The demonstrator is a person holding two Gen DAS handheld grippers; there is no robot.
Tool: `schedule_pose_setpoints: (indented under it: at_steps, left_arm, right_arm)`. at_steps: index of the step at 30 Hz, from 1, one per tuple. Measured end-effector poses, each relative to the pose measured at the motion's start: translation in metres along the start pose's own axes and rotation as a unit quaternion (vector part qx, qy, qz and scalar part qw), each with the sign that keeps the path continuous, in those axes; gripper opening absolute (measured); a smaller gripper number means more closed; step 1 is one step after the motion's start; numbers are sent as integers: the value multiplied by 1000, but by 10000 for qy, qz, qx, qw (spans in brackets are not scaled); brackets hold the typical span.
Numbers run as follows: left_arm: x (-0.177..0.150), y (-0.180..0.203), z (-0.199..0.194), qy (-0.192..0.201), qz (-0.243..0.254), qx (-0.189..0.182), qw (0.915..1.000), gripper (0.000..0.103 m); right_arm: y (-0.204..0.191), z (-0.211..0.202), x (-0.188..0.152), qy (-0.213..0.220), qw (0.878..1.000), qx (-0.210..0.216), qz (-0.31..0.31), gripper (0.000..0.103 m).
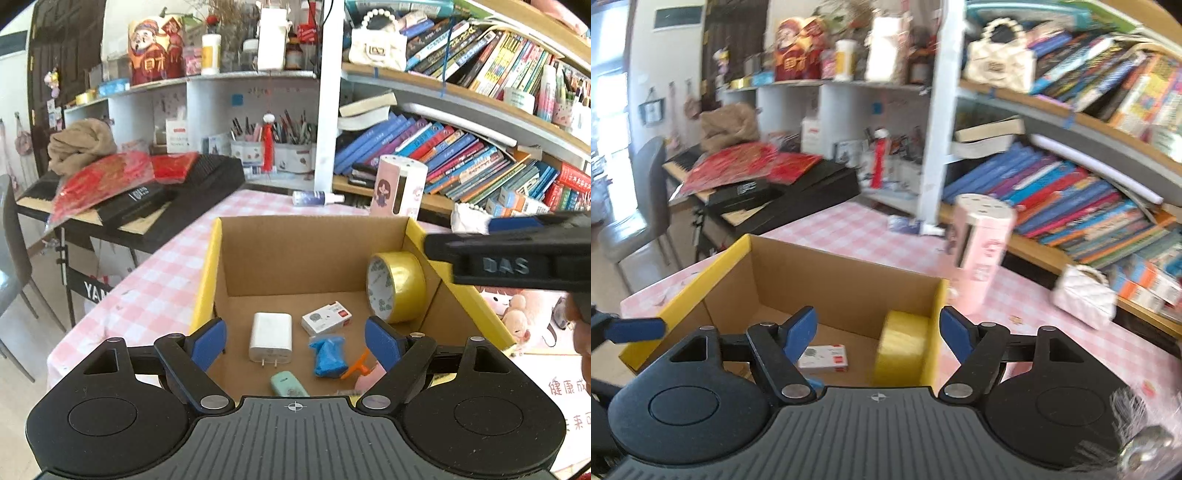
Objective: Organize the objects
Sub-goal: 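Withdraw both open tools from the yellow box toward the table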
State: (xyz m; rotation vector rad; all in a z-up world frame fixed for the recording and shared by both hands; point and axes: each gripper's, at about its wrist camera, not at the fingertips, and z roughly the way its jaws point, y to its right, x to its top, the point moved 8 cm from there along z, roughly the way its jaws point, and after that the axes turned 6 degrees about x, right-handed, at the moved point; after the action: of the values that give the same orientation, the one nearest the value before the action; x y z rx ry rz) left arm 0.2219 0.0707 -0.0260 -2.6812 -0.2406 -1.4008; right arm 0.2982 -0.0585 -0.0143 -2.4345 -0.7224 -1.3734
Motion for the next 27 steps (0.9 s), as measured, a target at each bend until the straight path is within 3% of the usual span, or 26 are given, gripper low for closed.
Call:
schedule_pose_setpoints:
  at_steps: [8, 27]
  left_arm:
    - [-14, 2, -25, 161, 167, -155, 9996, 85]
    - [-86, -3, -74, -387, 411, -302, 9980, 85]
  right_arm:
    - [6, -45, -36, 65, 9982, -501, 333, 76]
    - [-39, -109, -133, -556, 9919, -932, 662, 79]
